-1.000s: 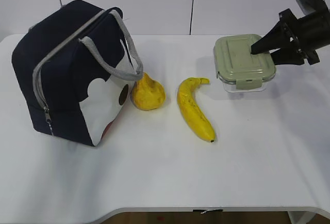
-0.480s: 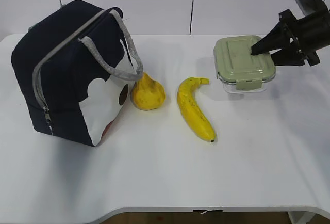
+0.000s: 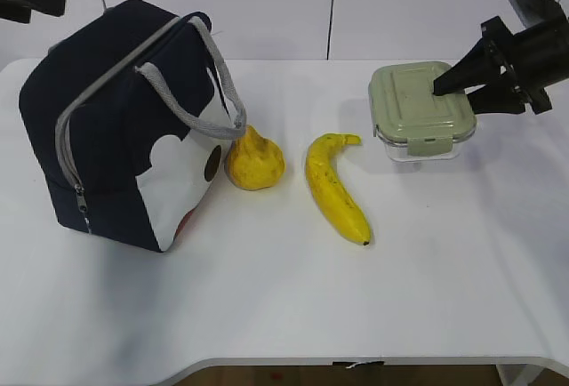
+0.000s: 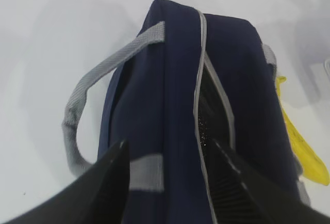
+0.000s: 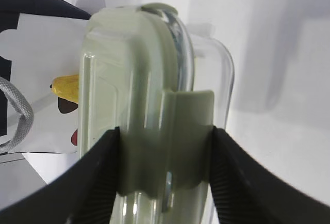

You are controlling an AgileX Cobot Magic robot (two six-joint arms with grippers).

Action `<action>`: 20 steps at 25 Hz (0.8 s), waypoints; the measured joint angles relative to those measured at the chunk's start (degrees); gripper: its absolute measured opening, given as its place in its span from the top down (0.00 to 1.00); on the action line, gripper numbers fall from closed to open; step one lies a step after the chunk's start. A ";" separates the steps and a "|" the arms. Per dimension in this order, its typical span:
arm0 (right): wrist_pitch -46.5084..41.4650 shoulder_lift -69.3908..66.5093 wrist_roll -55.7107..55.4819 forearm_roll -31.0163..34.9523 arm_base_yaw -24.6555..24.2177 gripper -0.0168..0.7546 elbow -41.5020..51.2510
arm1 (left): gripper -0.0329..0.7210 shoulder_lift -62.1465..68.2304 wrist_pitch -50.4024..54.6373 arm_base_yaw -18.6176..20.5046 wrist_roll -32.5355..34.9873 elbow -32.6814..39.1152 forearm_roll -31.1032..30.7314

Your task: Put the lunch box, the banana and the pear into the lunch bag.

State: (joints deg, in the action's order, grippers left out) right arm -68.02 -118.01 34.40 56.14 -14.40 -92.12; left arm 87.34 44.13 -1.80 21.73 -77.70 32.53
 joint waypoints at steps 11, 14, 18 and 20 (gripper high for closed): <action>0.00 0.00 0.00 0.00 0.00 0.46 0.00 | 0.45 14.72 3.89 0.00 2.74 -10.59 1.82; 0.00 0.00 0.00 0.00 0.00 0.46 0.00 | 0.46 16.39 4.25 0.00 2.74 -10.59 2.19; 0.00 0.00 -0.07 -0.04 0.00 0.46 0.00 | 0.71 16.59 4.25 0.00 2.74 -10.59 3.86; 0.00 0.00 -0.40 -0.04 0.00 0.46 0.00 | 0.86 16.59 4.25 0.00 2.85 -10.59 4.76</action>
State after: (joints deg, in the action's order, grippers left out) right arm -68.02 -118.01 34.00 56.11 -14.40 -92.12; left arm 103.93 48.37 -1.80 24.58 -88.30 37.29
